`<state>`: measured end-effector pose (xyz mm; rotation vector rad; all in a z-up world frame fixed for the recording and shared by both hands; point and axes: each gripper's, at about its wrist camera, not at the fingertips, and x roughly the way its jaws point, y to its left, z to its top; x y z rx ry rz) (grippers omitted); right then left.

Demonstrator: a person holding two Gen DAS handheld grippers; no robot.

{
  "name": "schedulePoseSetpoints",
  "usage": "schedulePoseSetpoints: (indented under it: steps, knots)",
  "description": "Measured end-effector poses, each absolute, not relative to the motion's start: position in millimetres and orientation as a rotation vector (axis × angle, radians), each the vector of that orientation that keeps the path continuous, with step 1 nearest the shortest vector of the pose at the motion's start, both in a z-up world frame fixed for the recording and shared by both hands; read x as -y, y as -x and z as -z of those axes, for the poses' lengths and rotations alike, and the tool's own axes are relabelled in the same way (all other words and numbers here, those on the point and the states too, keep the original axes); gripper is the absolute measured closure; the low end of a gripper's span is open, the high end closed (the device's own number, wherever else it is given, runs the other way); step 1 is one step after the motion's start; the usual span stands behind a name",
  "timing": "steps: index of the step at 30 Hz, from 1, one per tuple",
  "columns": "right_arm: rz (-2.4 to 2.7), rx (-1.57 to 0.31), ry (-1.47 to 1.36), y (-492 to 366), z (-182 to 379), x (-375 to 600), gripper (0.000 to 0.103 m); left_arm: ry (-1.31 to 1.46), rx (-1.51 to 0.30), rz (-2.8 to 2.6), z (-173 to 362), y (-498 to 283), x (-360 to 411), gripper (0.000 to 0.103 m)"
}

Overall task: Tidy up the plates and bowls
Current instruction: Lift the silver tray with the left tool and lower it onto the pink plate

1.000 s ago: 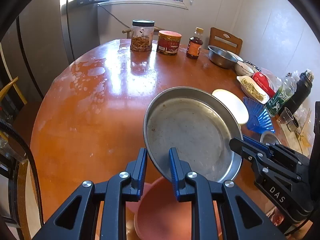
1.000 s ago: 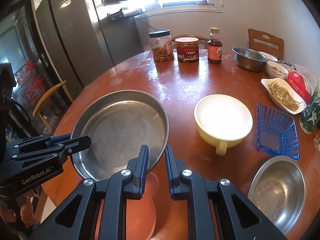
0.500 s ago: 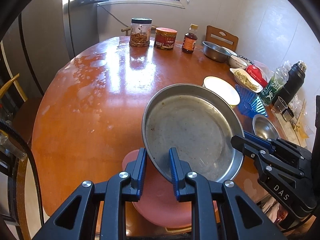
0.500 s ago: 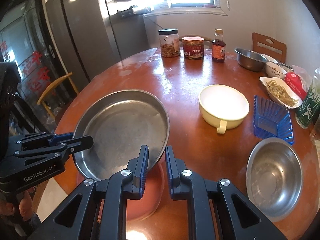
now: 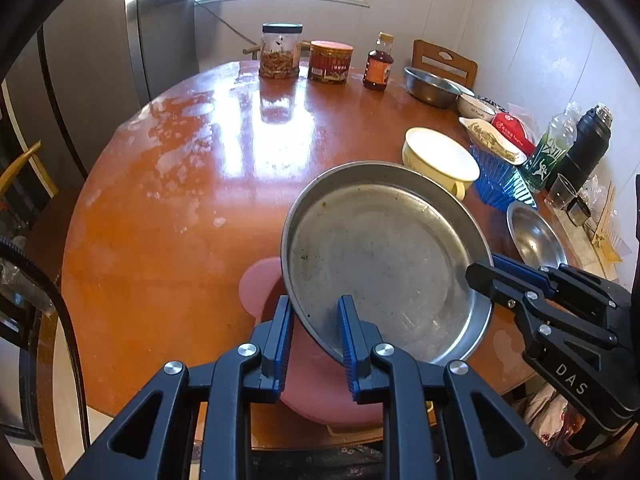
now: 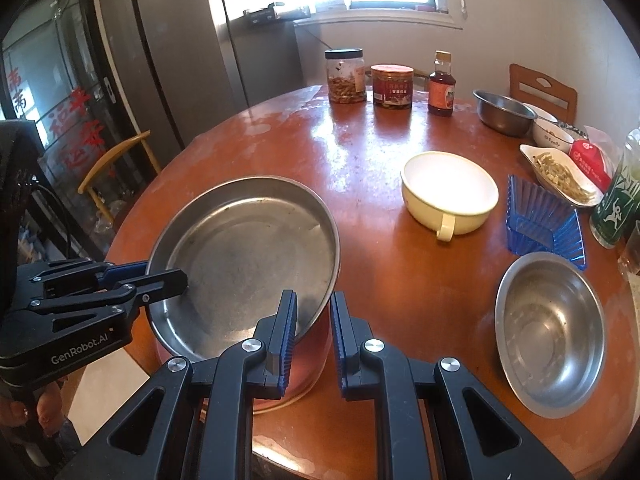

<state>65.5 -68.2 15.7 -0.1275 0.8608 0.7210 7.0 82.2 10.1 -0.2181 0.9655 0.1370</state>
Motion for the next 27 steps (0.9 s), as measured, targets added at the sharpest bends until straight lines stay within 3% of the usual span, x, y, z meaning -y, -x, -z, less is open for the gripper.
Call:
schedulePoseSetpoints:
  steps: [27]
  knots:
    - [-0.747, -0.913, 0.198, -57, 6, 60, 0.084, 0.253, -1.032, -0.148, 18, -4, -85, 0.08]
